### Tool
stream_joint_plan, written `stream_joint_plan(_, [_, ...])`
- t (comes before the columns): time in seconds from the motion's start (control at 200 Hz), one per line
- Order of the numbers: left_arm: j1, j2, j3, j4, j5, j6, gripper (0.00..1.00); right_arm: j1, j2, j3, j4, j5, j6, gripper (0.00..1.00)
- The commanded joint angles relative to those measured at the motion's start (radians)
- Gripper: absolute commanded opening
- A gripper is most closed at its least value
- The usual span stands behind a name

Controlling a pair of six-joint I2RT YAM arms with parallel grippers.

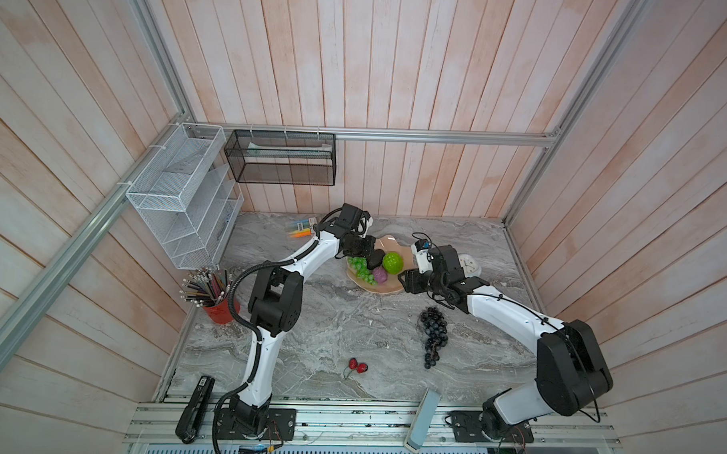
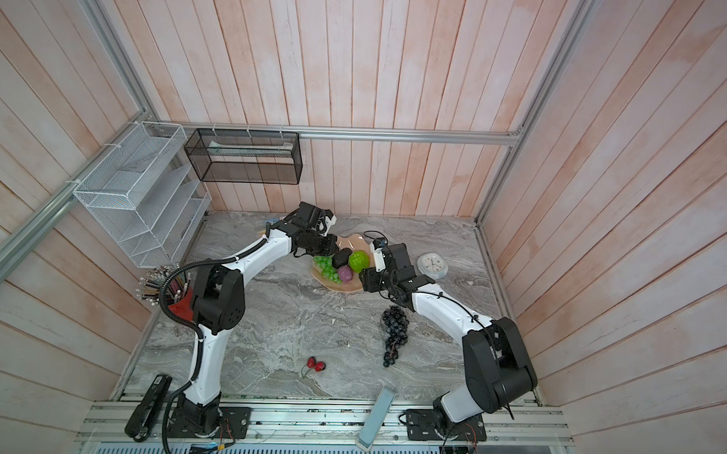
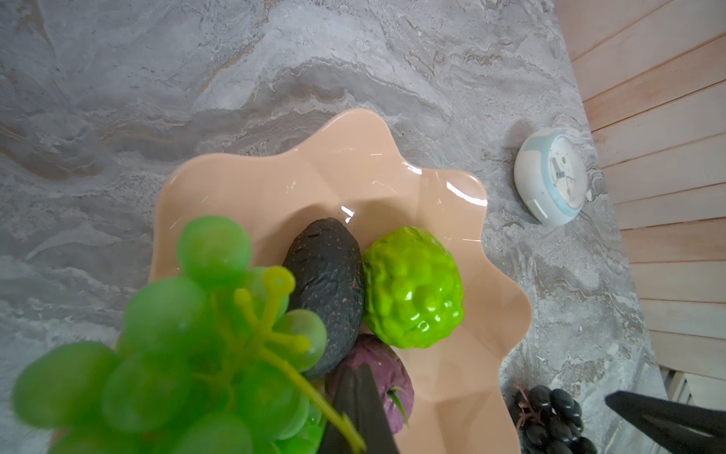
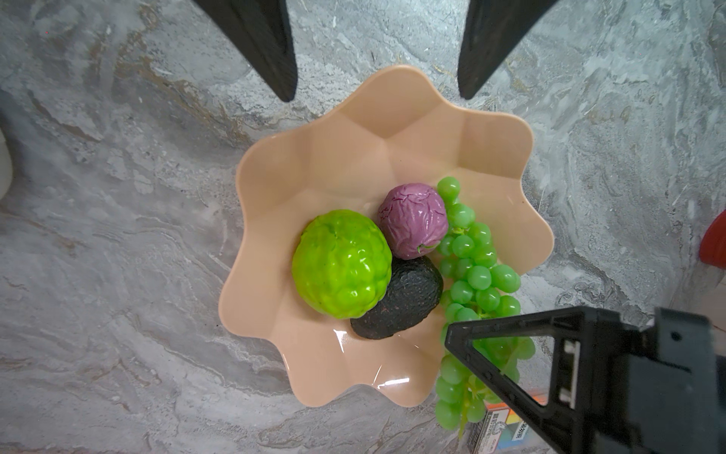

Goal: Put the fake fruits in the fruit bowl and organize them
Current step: 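Carry the green grapes over the bowl edge beside the avocado with left gripper, then lower the green grapes into the bowl and open the left gripper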

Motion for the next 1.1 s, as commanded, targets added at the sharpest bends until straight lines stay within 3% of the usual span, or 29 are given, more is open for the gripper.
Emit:
stream_joint_plan(0.0, [0.002,0.032,0.057,-0.005,0.018,0.027,0.16,0.006,-0.006,-0.023,0.020,-0.009,0.012,0.66])
stream_joint_plan(0.155, [0.009,-0.009,0.048,0.016,-0.034,0.025,0.48,0.010,-0.011,-0.032,0.021,-0.008,0.020,0.66])
stream_joint_plan(0.255, [0.012,-0.037,0.066,-0.007,-0.056,0.029,0.56,0.014,-0.019,-0.040,0.029,-0.002,0.025,0.66])
stream_joint_plan(0.43, [0.040,-0.148,-0.041,0.029,-0.046,-0.043,0.56,0.015,-0.026,-0.041,0.027,0.008,0.031,0.66])
stream_joint_plan(0.625, [0.081,-0.265,-0.193,0.115,-0.083,-0.101,0.43,0.017,-0.032,-0.046,0.038,0.016,0.036,0.66])
stream_joint_plan(0.74, [0.106,-0.240,-0.192,0.108,-0.089,-0.111,0.27,0.018,-0.022,-0.040,0.033,0.015,0.032,0.66])
stream_joint_plan(0.85, [0.113,-0.197,-0.177,0.120,-0.089,-0.109,0.18,0.018,-0.022,-0.034,0.025,0.020,0.031,0.65])
stream_joint_plan(1.095, [0.115,-0.094,-0.120,0.140,-0.050,-0.111,0.18,0.020,-0.043,-0.039,0.005,0.040,0.032,0.65])
